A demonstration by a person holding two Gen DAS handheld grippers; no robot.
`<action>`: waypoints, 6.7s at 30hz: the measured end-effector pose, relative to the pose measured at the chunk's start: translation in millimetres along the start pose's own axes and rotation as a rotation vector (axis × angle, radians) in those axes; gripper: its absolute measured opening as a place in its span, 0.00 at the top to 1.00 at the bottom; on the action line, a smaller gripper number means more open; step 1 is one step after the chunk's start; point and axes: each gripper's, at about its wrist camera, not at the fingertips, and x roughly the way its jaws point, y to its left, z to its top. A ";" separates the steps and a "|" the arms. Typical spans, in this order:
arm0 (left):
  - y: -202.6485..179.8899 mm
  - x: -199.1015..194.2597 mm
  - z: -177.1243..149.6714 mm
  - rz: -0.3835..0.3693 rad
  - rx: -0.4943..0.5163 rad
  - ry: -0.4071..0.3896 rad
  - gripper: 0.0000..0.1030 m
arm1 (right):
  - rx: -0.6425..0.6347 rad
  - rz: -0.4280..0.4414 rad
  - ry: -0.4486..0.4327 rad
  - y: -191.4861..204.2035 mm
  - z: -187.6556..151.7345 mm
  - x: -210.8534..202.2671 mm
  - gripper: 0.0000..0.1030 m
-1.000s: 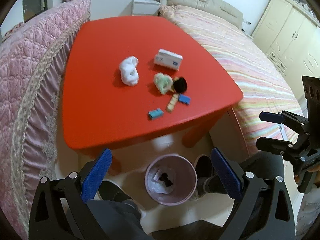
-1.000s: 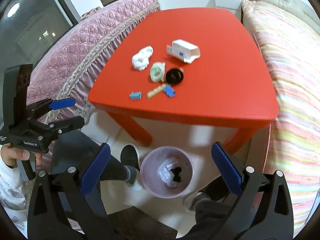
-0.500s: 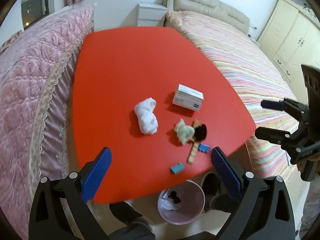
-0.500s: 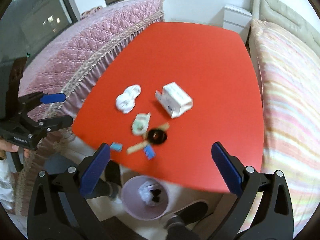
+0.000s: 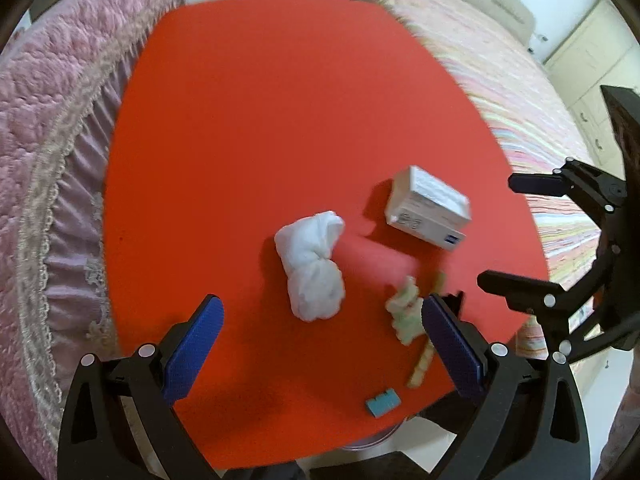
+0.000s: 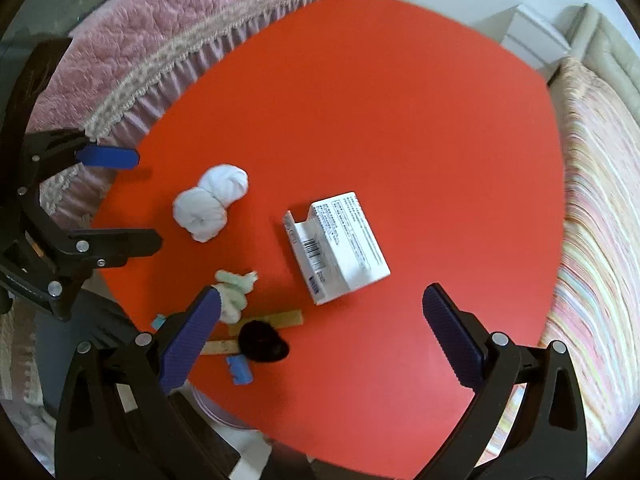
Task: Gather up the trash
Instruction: 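Grasp the white sock with the left gripper while the right gripper grasps the white box, then carry the sock and box over the pink bin while both grippers open to drop them, then grasp the teal block with the left gripper while the right gripper grasps the black rubber ring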
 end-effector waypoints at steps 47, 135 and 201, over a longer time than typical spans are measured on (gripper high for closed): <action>-23.8 -54.1 -43.8 0.164 0.162 -0.223 0.69 | 0.178 -0.041 -0.173 -2.4 -47.9 -50.4 0.57; -72.8 -74.9 -227.4 -0.027 0.211 -0.250 0.08 | 0.297 0.109 -0.249 129.6 -259.3 -79.9 0.04; -65.4 23.7 -105.8 0.023 0.552 -0.012 0.75 | 0.268 0.085 0.009 15.7 -60.5 32.0 0.61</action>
